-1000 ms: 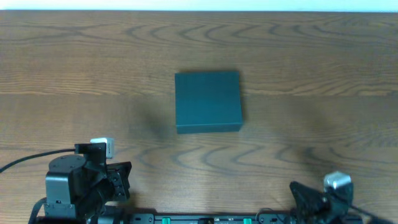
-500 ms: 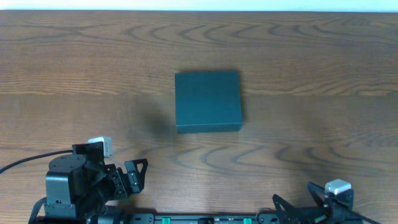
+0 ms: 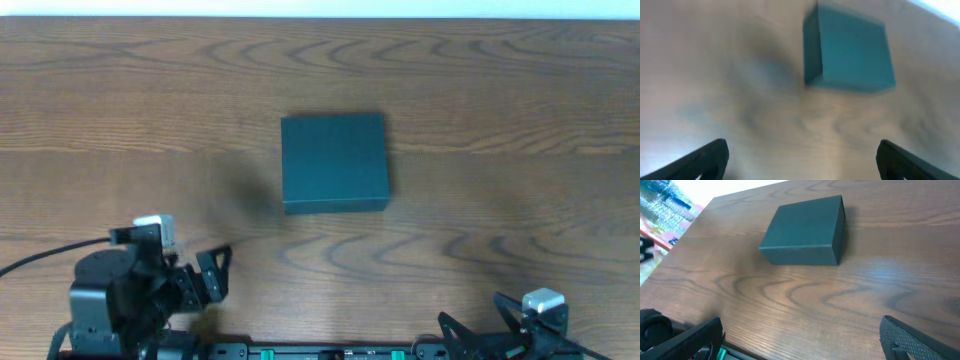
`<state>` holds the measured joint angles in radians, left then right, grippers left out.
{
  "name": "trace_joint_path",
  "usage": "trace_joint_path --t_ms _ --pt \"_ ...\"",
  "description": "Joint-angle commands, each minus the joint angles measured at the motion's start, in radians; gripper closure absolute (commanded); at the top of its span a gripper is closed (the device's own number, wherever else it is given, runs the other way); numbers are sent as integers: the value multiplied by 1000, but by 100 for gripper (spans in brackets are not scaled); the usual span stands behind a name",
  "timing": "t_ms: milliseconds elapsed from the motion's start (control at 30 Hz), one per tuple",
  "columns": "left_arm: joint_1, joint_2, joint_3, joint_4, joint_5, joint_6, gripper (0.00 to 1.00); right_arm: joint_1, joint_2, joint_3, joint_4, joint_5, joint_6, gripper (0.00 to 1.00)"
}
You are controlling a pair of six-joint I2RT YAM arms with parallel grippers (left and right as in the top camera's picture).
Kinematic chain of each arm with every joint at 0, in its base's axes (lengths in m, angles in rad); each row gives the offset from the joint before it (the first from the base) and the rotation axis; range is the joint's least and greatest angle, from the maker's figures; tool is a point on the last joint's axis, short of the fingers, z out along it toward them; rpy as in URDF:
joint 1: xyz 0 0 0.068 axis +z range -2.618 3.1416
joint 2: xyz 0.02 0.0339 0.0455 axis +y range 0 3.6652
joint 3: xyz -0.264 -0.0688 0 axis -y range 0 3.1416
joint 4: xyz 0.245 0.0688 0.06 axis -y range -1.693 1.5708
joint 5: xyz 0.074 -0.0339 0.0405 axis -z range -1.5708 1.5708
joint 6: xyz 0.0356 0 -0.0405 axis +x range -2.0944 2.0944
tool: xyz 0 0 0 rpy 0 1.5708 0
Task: Pack container
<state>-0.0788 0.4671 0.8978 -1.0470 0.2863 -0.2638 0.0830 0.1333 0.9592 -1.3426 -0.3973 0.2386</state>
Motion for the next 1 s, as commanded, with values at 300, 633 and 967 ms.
trace_joint_path --t_ms 300,633,967 --pt "198 -380 -510 435 -159 227 5 5 -3 -6 -2 -11 15 1" --pt "247 -464 -740 633 -155 174 5 5 -3 -6 -2 -11 15 1" --pt "242 -464 -785 667 -163 172 5 5 -3 -6 -2 -11 15 1"
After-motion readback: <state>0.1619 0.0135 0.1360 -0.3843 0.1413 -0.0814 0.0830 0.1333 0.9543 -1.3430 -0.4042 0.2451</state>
